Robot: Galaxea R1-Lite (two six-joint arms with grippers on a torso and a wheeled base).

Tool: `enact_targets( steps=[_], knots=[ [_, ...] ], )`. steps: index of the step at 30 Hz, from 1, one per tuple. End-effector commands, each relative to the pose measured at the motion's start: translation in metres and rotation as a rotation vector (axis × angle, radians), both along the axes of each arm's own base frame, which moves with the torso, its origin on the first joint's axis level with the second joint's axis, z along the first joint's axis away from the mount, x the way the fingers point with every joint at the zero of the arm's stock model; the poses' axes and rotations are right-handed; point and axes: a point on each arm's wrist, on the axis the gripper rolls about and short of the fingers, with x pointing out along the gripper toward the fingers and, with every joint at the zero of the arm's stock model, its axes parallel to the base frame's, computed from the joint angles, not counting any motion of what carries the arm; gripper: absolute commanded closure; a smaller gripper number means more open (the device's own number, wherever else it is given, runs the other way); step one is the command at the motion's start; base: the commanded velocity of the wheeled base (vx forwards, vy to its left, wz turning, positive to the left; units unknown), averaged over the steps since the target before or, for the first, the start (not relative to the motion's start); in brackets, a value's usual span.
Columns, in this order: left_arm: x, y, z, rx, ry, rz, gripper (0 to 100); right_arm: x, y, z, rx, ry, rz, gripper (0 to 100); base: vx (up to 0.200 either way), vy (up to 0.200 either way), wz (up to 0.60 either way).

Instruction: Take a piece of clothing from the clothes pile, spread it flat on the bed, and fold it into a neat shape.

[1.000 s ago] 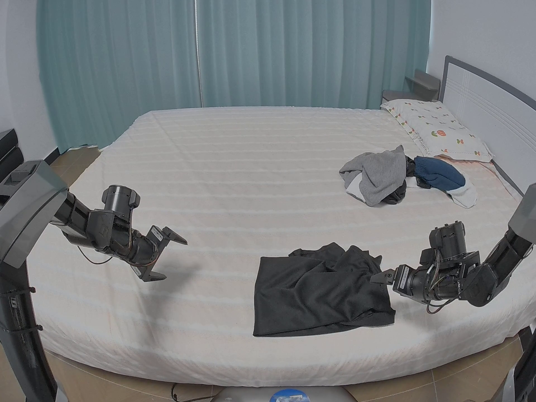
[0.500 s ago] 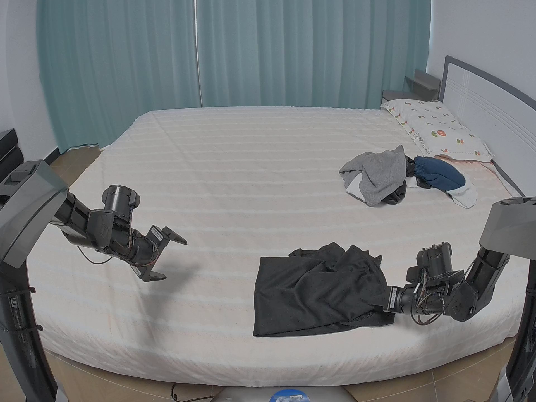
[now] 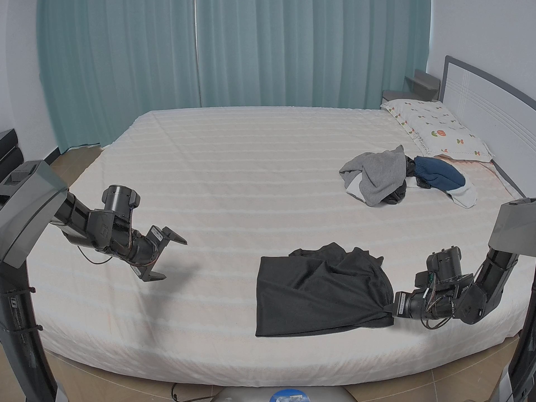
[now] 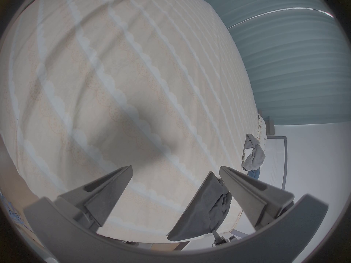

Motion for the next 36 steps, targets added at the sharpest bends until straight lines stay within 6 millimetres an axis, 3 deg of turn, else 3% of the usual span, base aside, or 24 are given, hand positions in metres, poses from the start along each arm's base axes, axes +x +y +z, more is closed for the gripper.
enact_targets(
  steps=[1, 5, 8, 12, 17, 19, 24, 28, 36],
  knots=[
    [0.000, 0.000, -0.001, 0.000, 0.002, -0.001, 0, -0.004, 0.000, 0.002, 0.002, 0.001, 0.004, 0, 0.000, 0.000, 0.00],
    [0.000, 0.000, -0.001, 0.000, 0.002, -0.001, 0, -0.003, -0.001, 0.008, 0.009, -0.021, 0.001, 0, 0.000, 0.000, 0.00],
    [0.000, 0.000, -0.001, 0.002, 0.001, 0.003, 0, 0.004, -0.006, 0.028, 0.041, -0.096, -0.023, 0, 0.000, 0.000, 0.00],
    [0.002, 0.000, 0.001, -0.003, 0.001, 0.011, 0, 0.025, -0.005, 0.042, 0.072, -0.170, -0.043, 0, 0.000, 0.000, 0.00],
    [0.001, 0.000, 0.000, -0.002, 0.002, 0.010, 0, 0.049, -0.001, 0.046, 0.082, -0.204, -0.046, 0, 0.040, 0.000, 0.00],
    [0.000, 0.000, 0.000, 0.001, 0.003, 0.007, 0, 0.063, 0.002, 0.045, 0.088, -0.208, -0.048, 0, 0.200, 0.000, 0.00],
    [-0.002, 0.000, -0.001, 0.004, 0.006, 0.002, 0, 0.090, 0.019, 0.019, 0.132, -0.164, -0.061, 0, 0.040, 0.000, 0.00],
    [-0.001, 0.000, -0.001, 0.004, 0.006, 0.002, 0, 0.108, 0.027, 0.018, 0.173, -0.181, -0.082, 0, 0.000, 0.000, 0.00],
    [-0.001, 0.000, -0.002, 0.005, 0.007, 0.003, 0, 0.122, 0.033, 0.001, 0.173, -0.166, -0.078, 0, 0.000, 0.000, 0.00]
  ],
)
